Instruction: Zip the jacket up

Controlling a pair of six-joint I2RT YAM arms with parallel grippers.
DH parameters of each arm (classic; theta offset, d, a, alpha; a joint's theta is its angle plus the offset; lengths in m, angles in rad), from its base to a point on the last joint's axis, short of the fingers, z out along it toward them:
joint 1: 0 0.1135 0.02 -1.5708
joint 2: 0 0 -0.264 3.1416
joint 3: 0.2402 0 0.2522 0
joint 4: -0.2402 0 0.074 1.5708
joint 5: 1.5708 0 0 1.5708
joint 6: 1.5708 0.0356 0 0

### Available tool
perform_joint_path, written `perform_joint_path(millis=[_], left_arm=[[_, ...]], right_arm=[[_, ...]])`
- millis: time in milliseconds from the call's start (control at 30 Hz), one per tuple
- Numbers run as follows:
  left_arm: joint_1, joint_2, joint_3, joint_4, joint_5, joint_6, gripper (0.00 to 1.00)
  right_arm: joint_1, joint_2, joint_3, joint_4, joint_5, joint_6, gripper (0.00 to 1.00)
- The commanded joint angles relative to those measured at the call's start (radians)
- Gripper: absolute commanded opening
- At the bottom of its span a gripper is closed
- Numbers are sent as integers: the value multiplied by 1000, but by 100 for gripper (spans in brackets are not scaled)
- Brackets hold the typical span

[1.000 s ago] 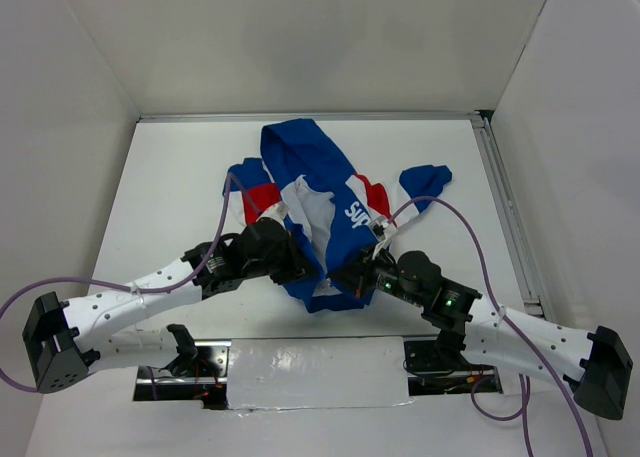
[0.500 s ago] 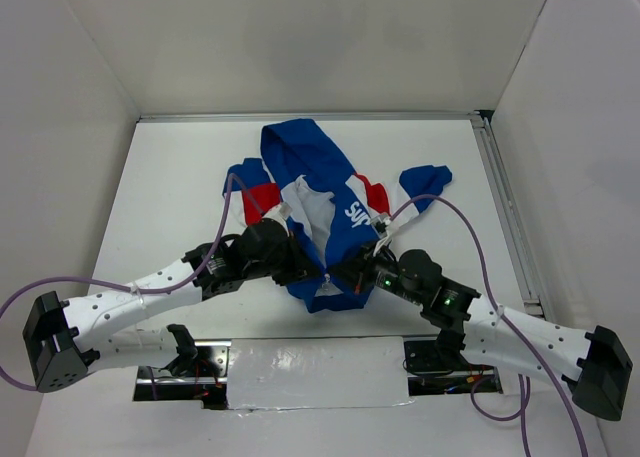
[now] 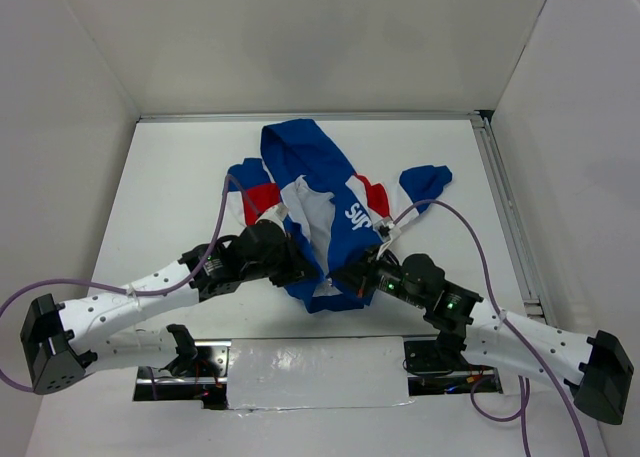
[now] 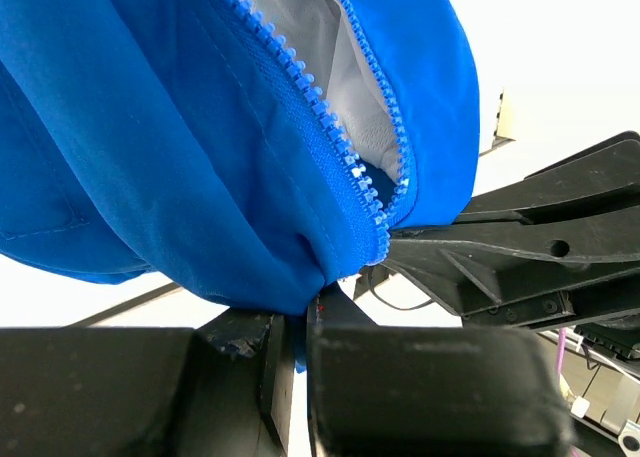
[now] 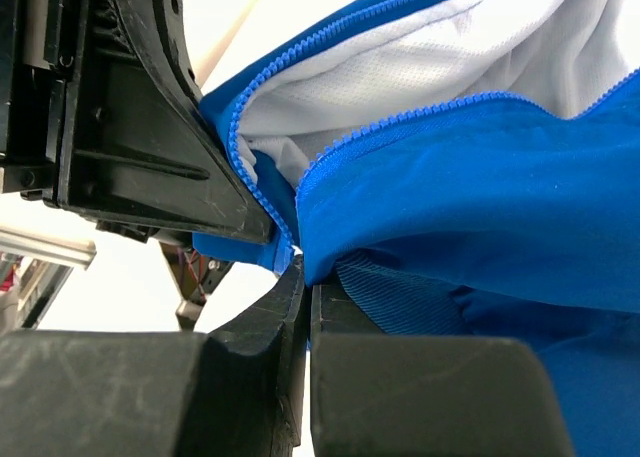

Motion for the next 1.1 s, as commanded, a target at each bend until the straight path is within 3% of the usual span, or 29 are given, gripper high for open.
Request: perform_joint_path(millis=[0,500,1067], left_arm=[[-8,-21,24,19,-13,-19,0],[-8,-13,9,47,3,-16,0],[-6,14,10,62,4,-17,0]], right_arm=[[-2,-9,-7,35,-20,21,0],[-2,23,-1,97,-57,30,0],[-10,-22,-13,114,2,55,0]])
